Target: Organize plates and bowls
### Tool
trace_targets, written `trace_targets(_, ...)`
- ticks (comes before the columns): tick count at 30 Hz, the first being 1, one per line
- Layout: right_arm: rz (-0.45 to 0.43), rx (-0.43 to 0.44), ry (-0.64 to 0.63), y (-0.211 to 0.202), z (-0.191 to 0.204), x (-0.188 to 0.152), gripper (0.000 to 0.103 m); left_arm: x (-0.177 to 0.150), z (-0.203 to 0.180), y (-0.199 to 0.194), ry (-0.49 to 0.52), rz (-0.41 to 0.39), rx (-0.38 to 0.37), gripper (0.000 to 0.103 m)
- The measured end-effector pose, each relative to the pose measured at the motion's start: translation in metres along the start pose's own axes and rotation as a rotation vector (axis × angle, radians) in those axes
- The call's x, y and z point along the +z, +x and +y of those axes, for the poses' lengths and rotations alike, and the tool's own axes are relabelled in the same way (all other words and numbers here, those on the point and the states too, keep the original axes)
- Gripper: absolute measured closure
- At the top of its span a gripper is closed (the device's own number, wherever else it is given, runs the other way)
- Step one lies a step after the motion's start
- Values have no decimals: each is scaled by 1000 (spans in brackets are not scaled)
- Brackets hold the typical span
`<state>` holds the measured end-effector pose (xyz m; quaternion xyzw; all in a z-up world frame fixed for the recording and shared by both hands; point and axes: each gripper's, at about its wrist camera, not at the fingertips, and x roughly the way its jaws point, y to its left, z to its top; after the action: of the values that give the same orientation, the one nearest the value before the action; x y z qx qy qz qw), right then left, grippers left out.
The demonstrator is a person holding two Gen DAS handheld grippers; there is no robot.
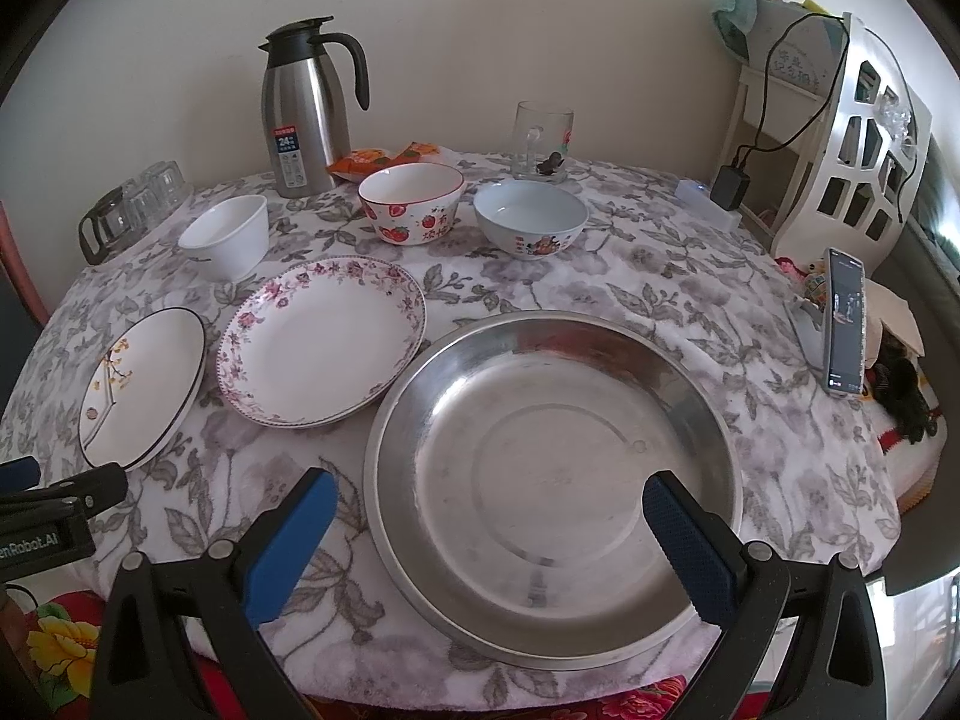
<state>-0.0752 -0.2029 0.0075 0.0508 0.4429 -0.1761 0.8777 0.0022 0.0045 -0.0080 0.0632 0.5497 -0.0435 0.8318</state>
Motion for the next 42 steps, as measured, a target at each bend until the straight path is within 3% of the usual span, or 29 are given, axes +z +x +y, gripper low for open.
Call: trace_targets(42, 5, 7, 0, 0, 2, -1, 0, -1, -2, 1, -2, 4, 0, 0)
